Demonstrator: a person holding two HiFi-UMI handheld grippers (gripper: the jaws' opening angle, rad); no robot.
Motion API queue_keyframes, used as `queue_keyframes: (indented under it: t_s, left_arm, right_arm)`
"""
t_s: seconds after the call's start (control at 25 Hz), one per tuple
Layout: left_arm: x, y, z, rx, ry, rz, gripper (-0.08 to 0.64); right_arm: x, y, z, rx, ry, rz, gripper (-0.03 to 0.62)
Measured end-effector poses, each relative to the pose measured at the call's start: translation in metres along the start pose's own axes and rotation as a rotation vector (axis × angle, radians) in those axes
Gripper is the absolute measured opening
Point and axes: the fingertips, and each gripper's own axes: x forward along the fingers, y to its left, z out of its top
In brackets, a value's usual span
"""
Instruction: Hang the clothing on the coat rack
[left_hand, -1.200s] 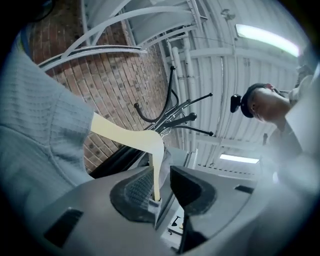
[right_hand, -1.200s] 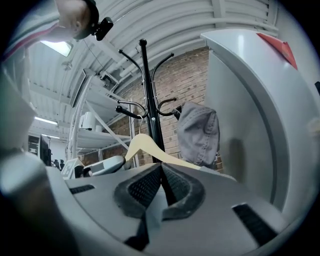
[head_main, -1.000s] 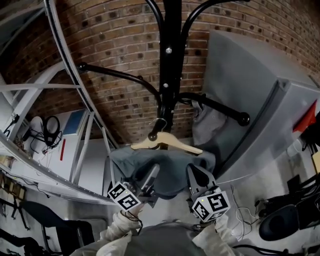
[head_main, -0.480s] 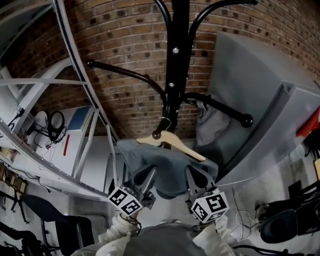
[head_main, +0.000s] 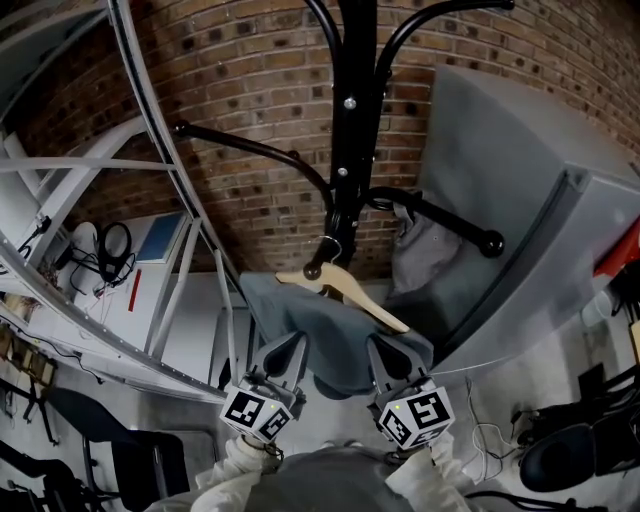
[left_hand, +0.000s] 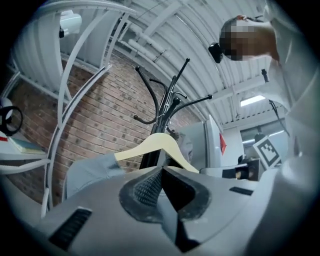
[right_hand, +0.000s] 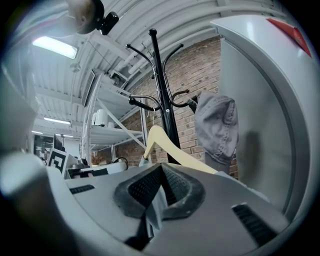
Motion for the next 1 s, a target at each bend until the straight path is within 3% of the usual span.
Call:
queue_keyframes:
  t_s: [0.4, 1.0]
  left_arm:
    - [-0.003, 0.009, -0.001, 0.059, 0.023, 0.072, 0.008]
    - [0.000, 0.011, -0.012, 0.044, 0.022, 0.036, 0.008]
  right_arm:
    - [0.002, 0.000, -0.003, -0.006, 0.004, 0.001, 0.023]
    - [0.004, -0.002, -0.004, -0.002, 0.006, -0.011, 0.023]
